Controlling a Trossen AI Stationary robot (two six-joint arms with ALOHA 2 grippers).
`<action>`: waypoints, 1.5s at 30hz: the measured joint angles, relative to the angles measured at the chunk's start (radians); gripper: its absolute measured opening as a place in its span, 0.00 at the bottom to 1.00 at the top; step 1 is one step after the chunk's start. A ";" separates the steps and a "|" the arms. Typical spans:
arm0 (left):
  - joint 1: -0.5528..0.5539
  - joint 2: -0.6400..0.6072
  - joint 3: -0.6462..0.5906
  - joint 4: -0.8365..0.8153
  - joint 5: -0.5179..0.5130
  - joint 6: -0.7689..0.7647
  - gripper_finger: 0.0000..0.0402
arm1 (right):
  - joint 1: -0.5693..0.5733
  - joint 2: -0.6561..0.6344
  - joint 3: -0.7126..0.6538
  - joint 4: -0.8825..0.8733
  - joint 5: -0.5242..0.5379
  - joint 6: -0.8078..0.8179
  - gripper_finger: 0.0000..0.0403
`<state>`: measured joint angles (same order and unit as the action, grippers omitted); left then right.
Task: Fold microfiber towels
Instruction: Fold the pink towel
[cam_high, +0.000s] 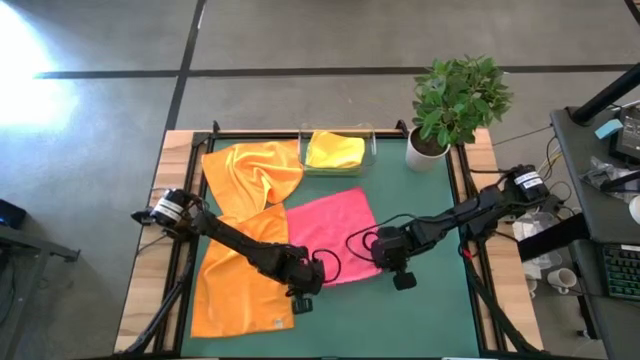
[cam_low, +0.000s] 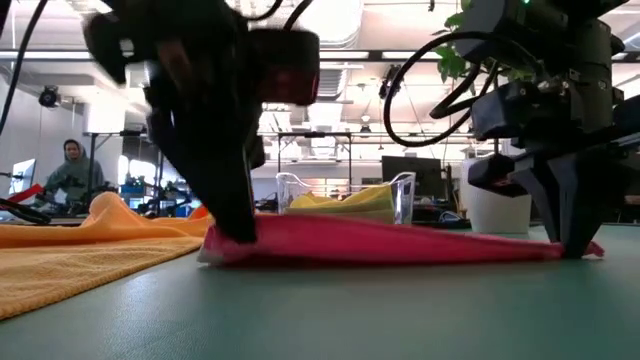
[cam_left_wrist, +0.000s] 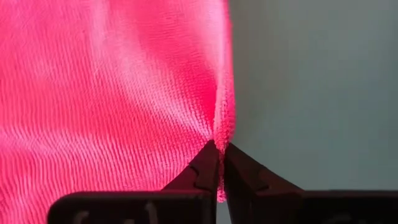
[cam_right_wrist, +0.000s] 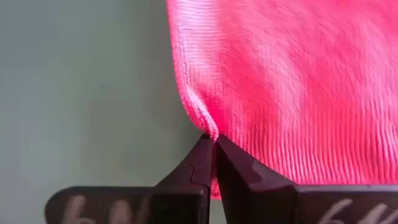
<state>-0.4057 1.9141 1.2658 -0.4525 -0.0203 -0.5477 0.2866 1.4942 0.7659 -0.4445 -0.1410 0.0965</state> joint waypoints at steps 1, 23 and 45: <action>0.000 0.000 0.009 0.000 0.021 0.000 0.00 | 0.004 -0.019 -0.001 -0.007 0.006 0.034 0.02; -0.152 -0.047 0.083 0.036 0.157 -0.306 0.00 | 0.419 -0.066 0.178 -0.014 0.131 0.815 0.02; -0.036 -0.050 0.082 -0.221 -0.019 -0.294 0.00 | 0.216 -0.020 0.225 -0.214 0.281 0.637 0.02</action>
<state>-0.4418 1.8641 1.3479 -0.6737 -0.0389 -0.8419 0.5021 1.4744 0.9907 -0.6581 0.1396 0.7332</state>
